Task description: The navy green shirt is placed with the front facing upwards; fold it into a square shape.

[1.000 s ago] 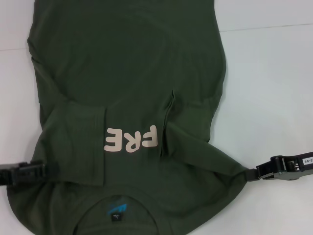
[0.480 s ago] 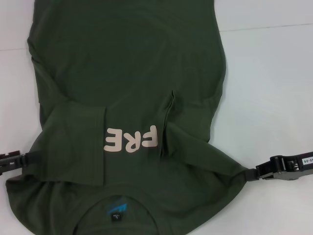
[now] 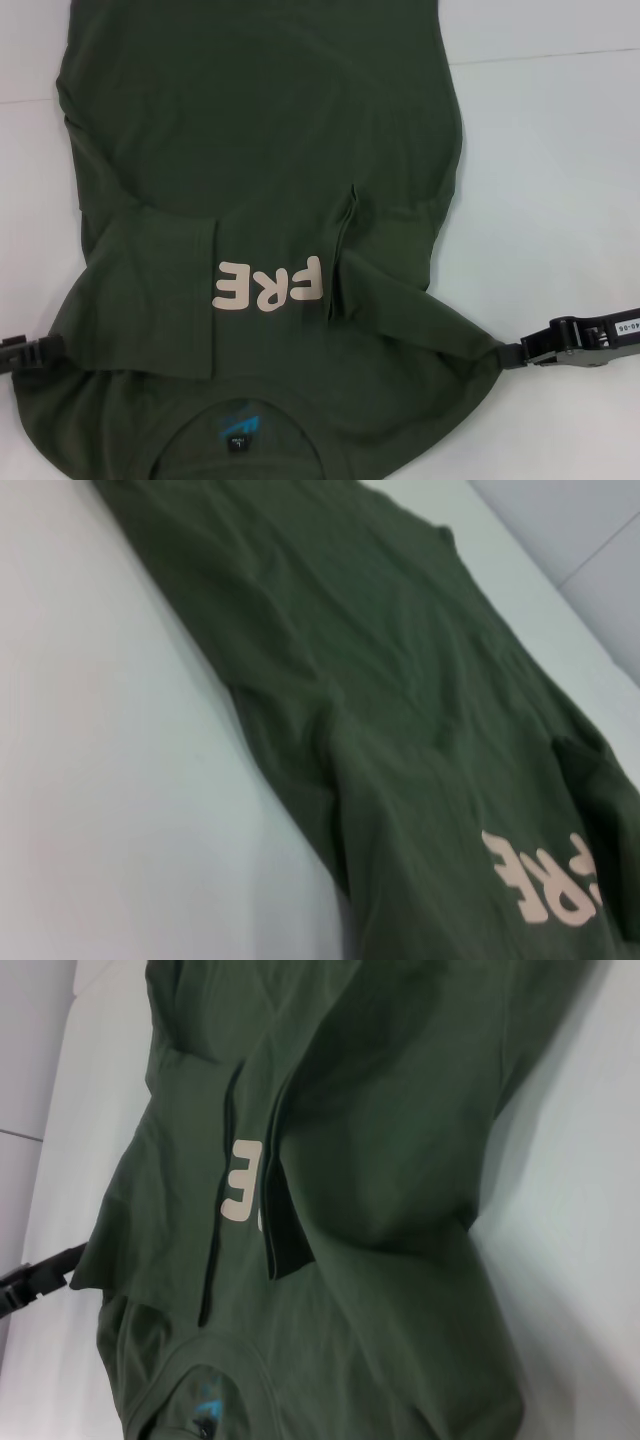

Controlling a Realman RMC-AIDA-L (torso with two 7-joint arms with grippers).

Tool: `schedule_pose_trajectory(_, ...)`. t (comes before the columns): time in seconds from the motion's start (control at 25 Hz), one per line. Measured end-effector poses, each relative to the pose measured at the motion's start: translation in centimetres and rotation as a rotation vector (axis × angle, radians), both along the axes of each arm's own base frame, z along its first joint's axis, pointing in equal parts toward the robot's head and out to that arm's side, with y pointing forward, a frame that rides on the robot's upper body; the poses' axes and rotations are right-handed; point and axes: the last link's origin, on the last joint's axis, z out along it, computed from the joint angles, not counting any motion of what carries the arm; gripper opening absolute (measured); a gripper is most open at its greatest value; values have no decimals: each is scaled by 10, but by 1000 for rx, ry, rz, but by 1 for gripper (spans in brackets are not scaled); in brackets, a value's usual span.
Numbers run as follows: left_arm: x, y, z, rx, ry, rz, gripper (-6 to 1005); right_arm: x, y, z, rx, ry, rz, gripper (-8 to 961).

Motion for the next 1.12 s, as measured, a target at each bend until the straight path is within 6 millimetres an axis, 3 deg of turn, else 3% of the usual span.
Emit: schedule_pose_trajectory(1.12,-12,-5,7,-32,53,86,851,-1,1,0,-3,0,6,27)
